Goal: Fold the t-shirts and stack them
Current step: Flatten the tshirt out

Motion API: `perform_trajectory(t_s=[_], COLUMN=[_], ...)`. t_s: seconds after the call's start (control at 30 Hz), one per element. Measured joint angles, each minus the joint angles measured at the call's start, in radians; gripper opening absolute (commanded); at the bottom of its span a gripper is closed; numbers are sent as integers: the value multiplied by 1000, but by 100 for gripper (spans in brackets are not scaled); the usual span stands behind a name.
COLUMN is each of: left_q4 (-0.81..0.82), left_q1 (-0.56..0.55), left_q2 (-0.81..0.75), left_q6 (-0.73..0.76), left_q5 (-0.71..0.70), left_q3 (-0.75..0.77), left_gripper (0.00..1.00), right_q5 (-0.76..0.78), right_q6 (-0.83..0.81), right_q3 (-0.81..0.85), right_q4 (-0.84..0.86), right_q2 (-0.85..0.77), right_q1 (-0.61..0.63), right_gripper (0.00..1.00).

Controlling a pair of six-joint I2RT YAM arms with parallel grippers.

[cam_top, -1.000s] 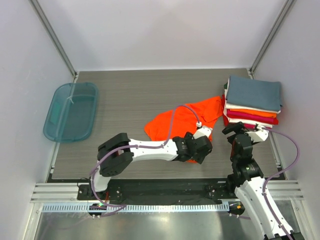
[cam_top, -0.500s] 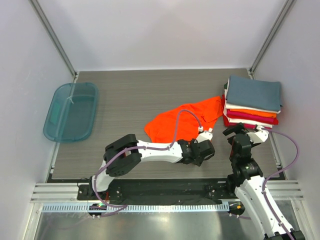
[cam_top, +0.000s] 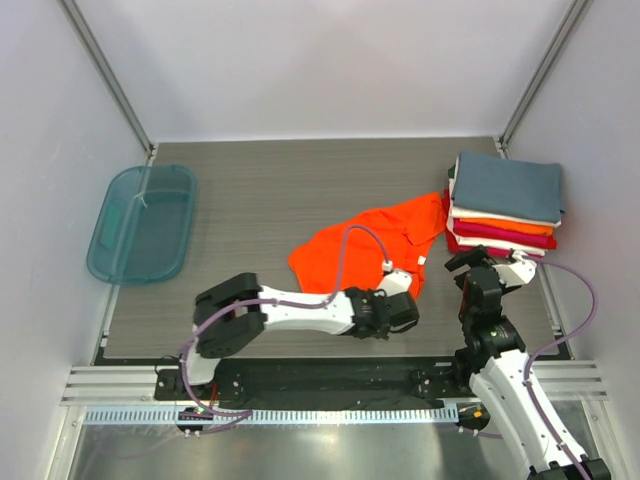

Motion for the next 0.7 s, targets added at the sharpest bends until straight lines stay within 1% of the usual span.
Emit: perform_trajectory(t_s=[0.07,0.17,0.3,0.37,0.43,0.53,0.6,0.7], left_q4=[-29,-71,-93,-122,-160,-229,-282,-373], left_q1=[11,63,244,336,394,446,477,515], left_q2=[-103,-336,-719,-866,-992,-1116,-1161,-1199], left_q6=[-4,-7,-8,-12,-22,-32,-48,-84], left_q5=[-18,-31,-35,-63,-87,-108,-129,-187], left_q3=[-79,-189,-306,-341,-379,-439,-470,-496], left_gripper=[0,0,0,0,1,0,0,0], right_q5=[-14,-41,-85,-119,-160,-220,-254,-306], right_q6=[-3,-16,-29,-37,-43,-43,-39,-27], right_q3=[0,0,7,24,56,126,176,251], right_q4=[5,30,54,56,58,63,70,83], right_q2=[21,74,163,212,264,341,393,476], right_q1=[0,0,0,0,0,0,0,0], right_gripper=[86,84,84,83,82,75,75,68])
